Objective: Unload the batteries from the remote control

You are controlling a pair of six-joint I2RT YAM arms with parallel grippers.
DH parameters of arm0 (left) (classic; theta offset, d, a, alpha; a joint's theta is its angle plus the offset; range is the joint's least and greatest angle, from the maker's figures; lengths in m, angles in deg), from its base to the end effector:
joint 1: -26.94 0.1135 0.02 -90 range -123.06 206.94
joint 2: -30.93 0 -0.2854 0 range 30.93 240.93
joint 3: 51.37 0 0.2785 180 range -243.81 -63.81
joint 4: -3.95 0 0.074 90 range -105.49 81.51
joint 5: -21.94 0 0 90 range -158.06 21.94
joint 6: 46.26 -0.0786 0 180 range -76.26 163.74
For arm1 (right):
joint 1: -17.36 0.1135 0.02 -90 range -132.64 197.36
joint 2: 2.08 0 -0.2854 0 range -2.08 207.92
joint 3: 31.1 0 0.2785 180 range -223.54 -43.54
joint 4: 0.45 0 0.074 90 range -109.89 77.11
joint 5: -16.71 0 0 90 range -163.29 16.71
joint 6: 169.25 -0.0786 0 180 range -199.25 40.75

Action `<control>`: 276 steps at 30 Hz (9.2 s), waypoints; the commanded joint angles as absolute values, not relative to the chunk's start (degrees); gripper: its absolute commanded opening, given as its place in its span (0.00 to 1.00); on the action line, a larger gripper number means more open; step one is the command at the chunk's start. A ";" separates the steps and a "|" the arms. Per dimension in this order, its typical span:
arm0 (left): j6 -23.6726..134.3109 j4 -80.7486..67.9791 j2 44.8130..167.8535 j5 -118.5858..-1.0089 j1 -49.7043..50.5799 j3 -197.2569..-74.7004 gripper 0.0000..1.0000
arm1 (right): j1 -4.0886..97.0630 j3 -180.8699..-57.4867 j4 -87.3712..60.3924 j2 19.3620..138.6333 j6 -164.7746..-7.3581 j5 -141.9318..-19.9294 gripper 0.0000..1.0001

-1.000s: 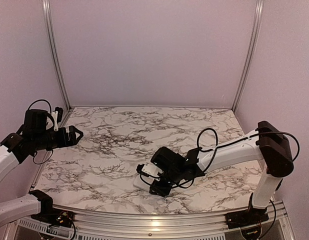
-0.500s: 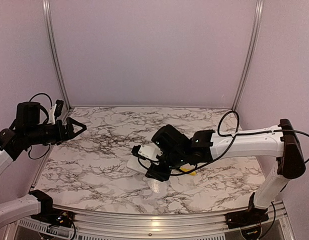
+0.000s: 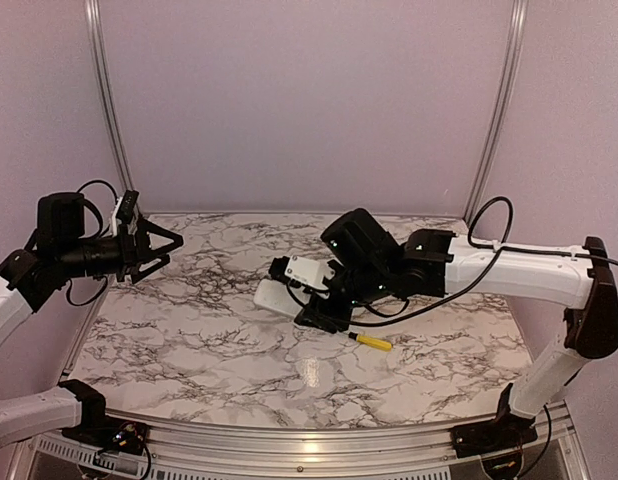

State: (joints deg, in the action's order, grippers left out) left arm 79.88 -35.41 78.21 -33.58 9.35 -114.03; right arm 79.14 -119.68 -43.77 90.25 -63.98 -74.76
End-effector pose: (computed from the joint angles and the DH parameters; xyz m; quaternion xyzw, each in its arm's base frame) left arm 0.1979 -0.1094 0.3406 0.0303 0.8165 -0.4568 0.3518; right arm 0.1937 0.3652 0.2687 -0.5833 0.7251 0.1554 0.3315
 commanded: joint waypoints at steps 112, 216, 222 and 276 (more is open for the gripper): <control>90.29 -9.31 121.65 -39.93 -18.90 -139.18 0.00 | 47.13 -121.20 -43.37 74.12 -110.64 -107.37 0.95; 100.65 5.23 122.80 -31.90 -19.56 -140.03 0.00 | 46.63 -114.42 -38.14 75.58 -113.60 -117.21 0.48; 100.25 4.43 122.30 -32.22 -19.56 -139.65 0.00 | 46.63 -114.64 -38.12 75.36 -113.69 -117.27 0.48; 95.27 -3.52 120.91 -36.03 -19.73 -138.45 0.00 | 48.03 -117.80 -40.67 78.55 -111.38 -120.05 0.00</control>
State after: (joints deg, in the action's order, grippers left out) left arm 95.99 -6.27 123.20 -36.66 -19.37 -138.57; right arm 47.51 -117.98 -41.56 77.90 -111.15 -119.53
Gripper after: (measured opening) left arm 0.161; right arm 0.062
